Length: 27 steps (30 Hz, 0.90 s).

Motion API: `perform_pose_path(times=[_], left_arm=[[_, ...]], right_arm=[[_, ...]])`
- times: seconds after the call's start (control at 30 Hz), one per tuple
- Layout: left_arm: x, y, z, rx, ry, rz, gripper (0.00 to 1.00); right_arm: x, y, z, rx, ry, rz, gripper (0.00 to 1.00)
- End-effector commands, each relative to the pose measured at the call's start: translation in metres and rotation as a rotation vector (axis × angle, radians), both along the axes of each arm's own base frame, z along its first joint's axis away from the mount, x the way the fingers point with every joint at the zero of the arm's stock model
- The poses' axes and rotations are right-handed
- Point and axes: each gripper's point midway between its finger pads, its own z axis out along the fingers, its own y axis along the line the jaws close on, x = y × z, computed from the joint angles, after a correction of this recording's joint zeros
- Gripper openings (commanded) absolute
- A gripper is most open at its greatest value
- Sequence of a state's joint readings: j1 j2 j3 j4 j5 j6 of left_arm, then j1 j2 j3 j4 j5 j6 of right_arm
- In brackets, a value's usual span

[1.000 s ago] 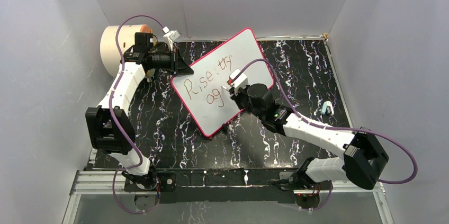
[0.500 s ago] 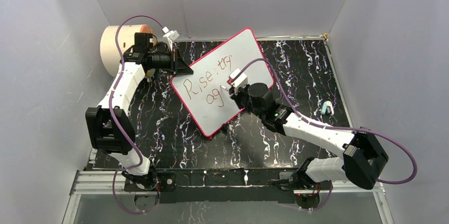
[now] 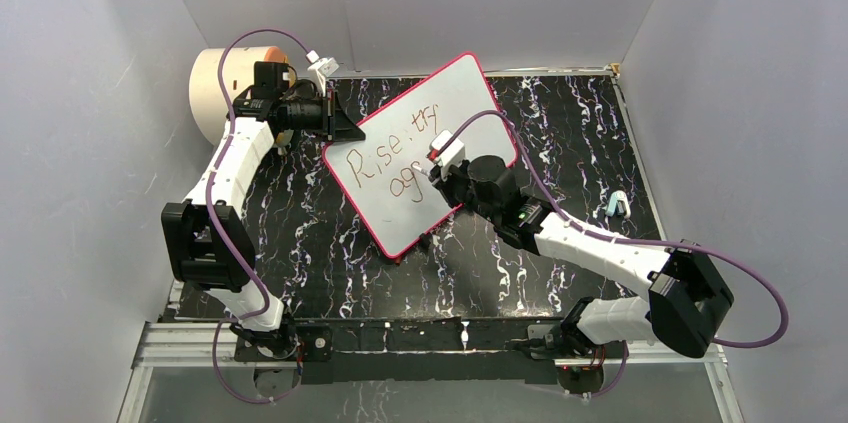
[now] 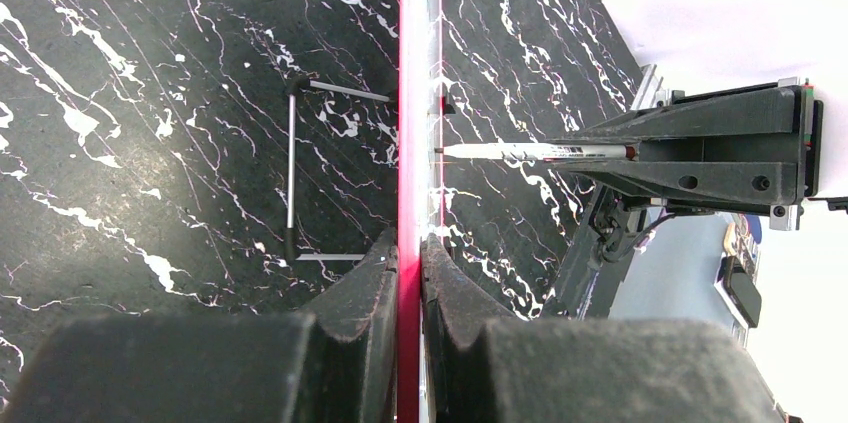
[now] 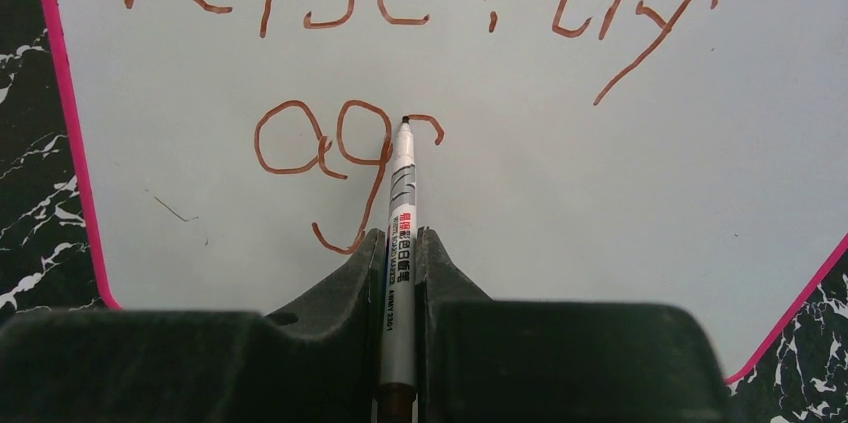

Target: Write a sentence on the whiteboard

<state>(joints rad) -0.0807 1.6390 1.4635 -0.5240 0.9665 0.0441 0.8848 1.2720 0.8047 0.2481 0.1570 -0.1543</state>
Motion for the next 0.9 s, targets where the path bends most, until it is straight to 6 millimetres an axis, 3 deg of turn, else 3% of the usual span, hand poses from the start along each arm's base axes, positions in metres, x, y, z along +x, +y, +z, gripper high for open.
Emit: perform_pose_path(times=[0.0,0.4,0.87], left_arm=[[-0.019,0.001,-0.024,0.060,0.082,-0.010,0.00],[-0.019,0.001,-0.024,0.061,0.081,-0.009,0.00],[-0.019,0.001,-0.024,0.059,0.081,-0.010,0.00]], right_arm=[[0.000,0.007,0.019,0.032,-0.011,0.027,0.00],[-0.006,-0.007,-0.002,-0.035,0.034,0.000,0.00],[-0.001,-0.019,-0.007,-0.074,0.028,-0.053,0.00]])
